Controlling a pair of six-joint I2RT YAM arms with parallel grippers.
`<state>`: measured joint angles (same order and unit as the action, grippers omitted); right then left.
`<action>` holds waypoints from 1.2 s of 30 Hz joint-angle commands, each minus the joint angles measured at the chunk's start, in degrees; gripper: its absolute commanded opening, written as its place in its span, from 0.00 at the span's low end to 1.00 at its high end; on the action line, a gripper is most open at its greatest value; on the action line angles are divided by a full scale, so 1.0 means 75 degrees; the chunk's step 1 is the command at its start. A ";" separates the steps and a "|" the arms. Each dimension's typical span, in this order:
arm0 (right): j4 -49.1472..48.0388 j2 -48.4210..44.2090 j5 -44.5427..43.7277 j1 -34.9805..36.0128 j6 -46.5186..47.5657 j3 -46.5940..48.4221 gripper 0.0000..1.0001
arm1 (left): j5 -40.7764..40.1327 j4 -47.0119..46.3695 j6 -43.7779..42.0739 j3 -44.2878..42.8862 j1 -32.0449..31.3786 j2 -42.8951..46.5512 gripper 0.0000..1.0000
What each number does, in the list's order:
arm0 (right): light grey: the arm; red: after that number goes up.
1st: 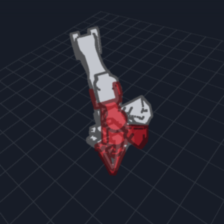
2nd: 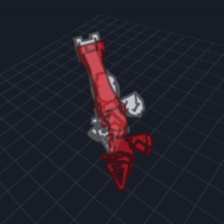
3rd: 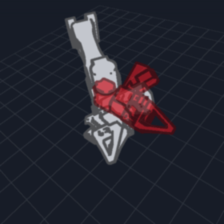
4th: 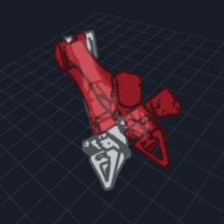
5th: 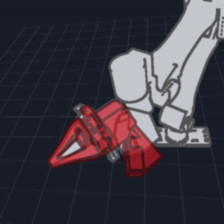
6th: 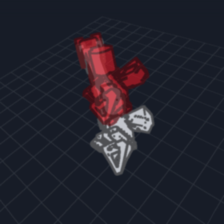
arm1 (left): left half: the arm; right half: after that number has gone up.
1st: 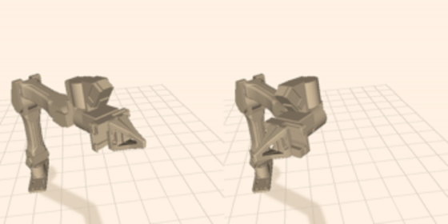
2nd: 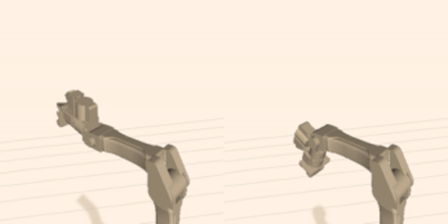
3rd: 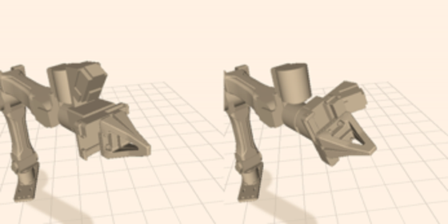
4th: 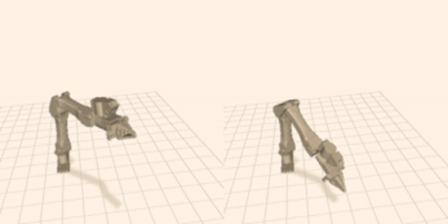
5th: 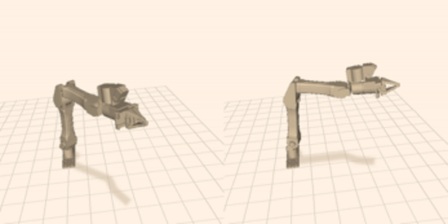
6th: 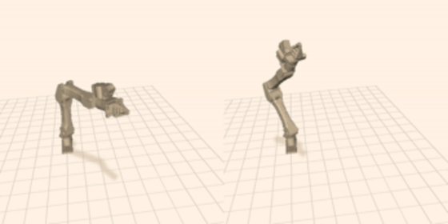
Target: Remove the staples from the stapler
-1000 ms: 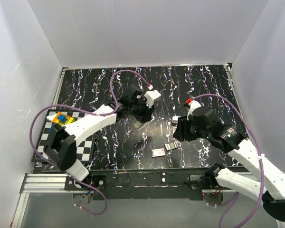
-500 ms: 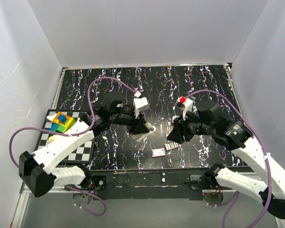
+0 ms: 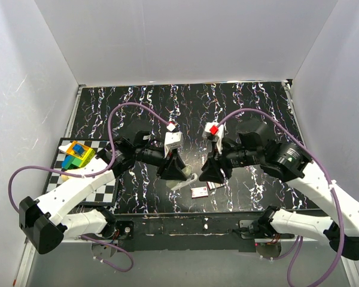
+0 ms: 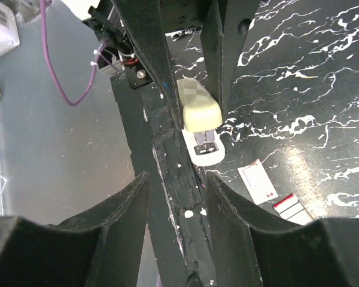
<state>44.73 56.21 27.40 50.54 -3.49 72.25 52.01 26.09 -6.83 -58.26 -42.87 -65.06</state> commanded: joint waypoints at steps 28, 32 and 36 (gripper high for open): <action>-0.1007 0.1072 -0.0231 0.1253 0.0289 0.0293 0.42 | 0.1140 -0.0912 0.0418 0.0479 -0.0014 0.0975 0.00; -0.1042 0.1026 -0.0278 0.1288 0.0289 0.0211 0.38 | 0.1210 -0.0982 0.0465 0.0479 -0.0026 0.0999 0.00; -0.1101 0.0979 -0.0290 0.1335 0.0277 0.0082 0.27 | 0.1210 -0.1064 0.0501 0.0502 -0.0014 0.1057 0.00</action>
<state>38.98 64.40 25.47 59.92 -1.91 72.31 59.42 20.53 -3.73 -54.68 -42.87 -59.11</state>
